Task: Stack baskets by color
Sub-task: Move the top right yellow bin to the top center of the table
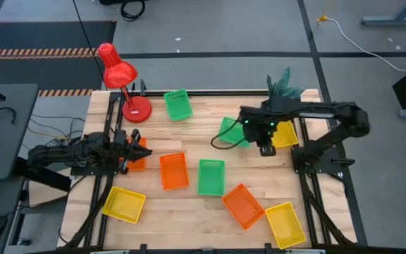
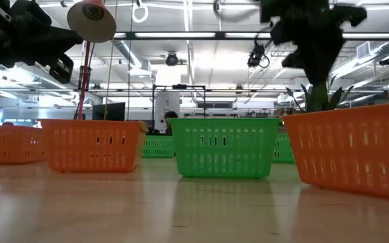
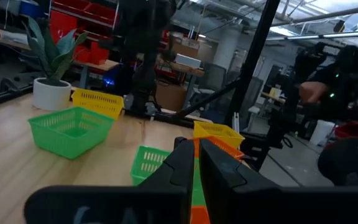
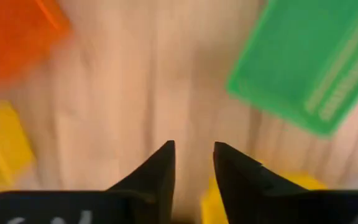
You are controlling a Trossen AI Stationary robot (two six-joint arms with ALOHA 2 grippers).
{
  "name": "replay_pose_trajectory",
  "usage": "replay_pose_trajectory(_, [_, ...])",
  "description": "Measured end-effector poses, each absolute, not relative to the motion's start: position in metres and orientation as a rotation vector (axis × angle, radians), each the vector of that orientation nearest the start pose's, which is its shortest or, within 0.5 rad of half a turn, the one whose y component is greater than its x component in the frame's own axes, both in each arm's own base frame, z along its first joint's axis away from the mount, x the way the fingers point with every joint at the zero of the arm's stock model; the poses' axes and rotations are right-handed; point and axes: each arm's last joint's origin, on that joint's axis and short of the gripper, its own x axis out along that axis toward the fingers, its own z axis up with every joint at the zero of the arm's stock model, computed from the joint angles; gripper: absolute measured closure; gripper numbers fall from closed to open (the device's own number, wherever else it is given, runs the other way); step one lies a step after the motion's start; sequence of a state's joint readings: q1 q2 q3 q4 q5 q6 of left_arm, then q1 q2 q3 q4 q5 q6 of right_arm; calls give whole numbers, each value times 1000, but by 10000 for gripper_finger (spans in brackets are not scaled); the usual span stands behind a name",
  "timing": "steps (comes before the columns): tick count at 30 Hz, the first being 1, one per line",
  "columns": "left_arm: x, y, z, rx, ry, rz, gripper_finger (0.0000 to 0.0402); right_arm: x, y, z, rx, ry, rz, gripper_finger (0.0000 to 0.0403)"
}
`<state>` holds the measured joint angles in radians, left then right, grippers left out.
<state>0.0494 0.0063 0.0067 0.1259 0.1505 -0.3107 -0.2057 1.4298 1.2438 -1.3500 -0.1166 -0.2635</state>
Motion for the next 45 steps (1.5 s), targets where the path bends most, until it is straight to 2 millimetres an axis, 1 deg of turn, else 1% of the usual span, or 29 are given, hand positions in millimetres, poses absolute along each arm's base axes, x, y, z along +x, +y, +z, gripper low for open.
replay_pose_trajectory(2, [97,0,178,-295,-119,-121,368,234,-54,272,39,1615,101,262])
replay_pose_trajectory(4, [96,0,180,-288,-135,-123,369,233,-64,267,108,1669,37,243])
replay_pose_trajectory(8, [96,0,181,-286,-144,-124,375,227,-83,267,305,1627,-125,207])
replay_pose_trajectory(12, [96,0,181,-286,-143,-124,378,212,-98,263,487,1612,-319,183])
replay_pose_trajectory(18, [96,2,181,-288,-151,-83,372,192,-116,241,647,1643,-620,182])
replay_pose_trajectory(23, [96,4,181,-293,-161,-13,371,182,-126,217,825,1582,-729,187])
replay_pose_trajectory(26, [96,4,181,-293,-164,-2,375,178,-127,205,876,1560,-798,190])
replay_pose_trajectory(30, [96,4,181,-293,-164,-1,378,179,-129,194,913,1483,-873,200])
replay_pose_trajectory(34, [96,4,181,-293,-163,-1,374,177,-128,185,965,1442,-979,224])
replay_pose_trajectory(38, [96,4,181,-293,-164,-1,369,170,-126,176,974,1437,-1112,260])
replay_pose_trajectory(42, [96,4,181,-293,-163,-1,368,170,-125,169,972,1416,-1123,303])
replay_pose_trajectory(45, [96,4,181,-293,-163,-1,373,172,-124,168,963,1404,-1114,345])
